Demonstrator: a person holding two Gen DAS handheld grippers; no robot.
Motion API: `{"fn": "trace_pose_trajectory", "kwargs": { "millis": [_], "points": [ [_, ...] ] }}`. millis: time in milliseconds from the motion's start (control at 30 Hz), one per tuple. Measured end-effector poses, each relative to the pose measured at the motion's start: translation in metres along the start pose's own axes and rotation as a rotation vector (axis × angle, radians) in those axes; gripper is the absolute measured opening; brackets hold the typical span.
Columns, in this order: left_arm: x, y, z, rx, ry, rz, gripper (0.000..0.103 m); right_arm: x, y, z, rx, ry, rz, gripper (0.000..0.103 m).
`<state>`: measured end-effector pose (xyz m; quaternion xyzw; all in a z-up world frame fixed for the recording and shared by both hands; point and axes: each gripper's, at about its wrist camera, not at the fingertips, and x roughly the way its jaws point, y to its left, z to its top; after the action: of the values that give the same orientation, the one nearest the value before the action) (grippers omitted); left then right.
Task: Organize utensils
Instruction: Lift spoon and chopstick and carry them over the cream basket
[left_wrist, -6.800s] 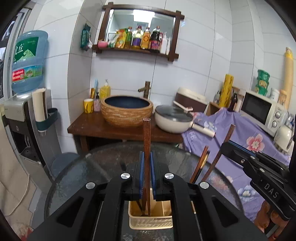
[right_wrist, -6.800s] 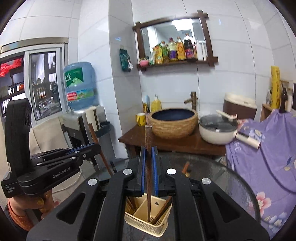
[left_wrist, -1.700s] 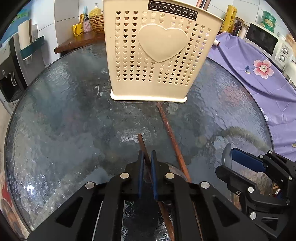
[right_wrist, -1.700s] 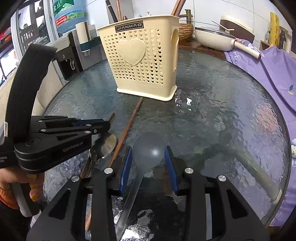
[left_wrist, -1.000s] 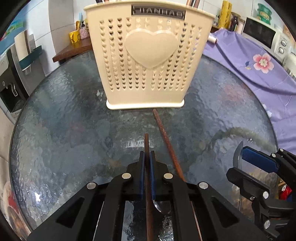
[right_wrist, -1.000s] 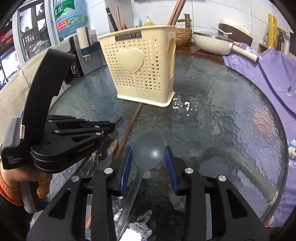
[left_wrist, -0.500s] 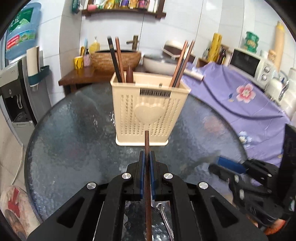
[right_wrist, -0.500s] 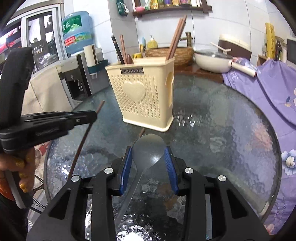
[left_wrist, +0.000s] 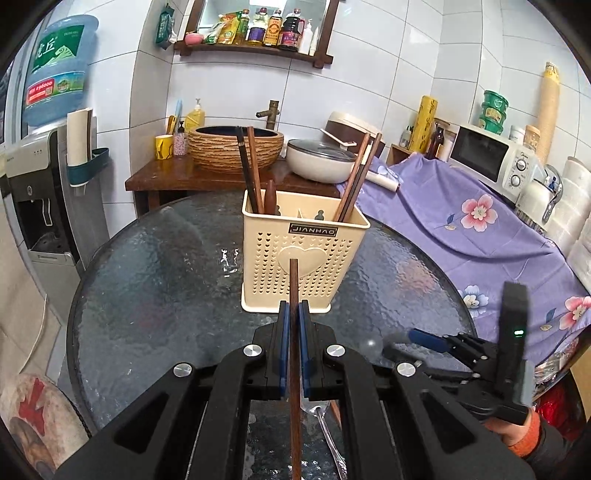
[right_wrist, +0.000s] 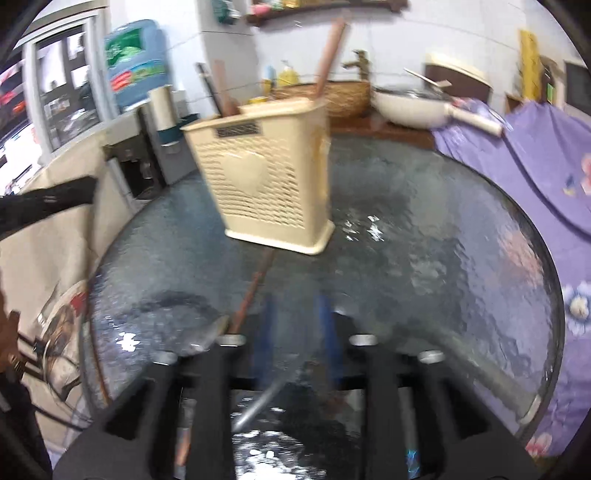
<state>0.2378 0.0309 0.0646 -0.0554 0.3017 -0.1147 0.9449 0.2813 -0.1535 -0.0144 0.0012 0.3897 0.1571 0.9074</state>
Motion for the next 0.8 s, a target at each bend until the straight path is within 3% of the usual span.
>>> {"fn": "trace_pose_trajectory", "kwargs": {
  "millis": [33,200,500,633,800],
  "points": [
    [0.000,0.000,0.001,0.001,-0.003,-0.003,0.005,0.004,-0.004,-0.002,0.012,0.017,-0.025,0.060],
    [-0.002,0.000,0.002,-0.002,-0.011,-0.013,0.005,0.029,-0.005,-0.014,0.011,0.121,-0.086,0.060],
    [-0.005,0.002,0.002,-0.002,-0.013,-0.012,0.005,0.069,0.003,-0.007,0.012,0.184,-0.143,0.049],
    [-0.003,0.003,0.001,-0.002,-0.009,-0.013,0.005,0.080,0.006,0.002,-0.022,0.179,-0.176,0.037],
    [-0.003,0.003,0.002,-0.002,-0.008,-0.015,0.005,0.086,0.008,0.007,-0.045,0.184,-0.149,0.036]
  ]
}}
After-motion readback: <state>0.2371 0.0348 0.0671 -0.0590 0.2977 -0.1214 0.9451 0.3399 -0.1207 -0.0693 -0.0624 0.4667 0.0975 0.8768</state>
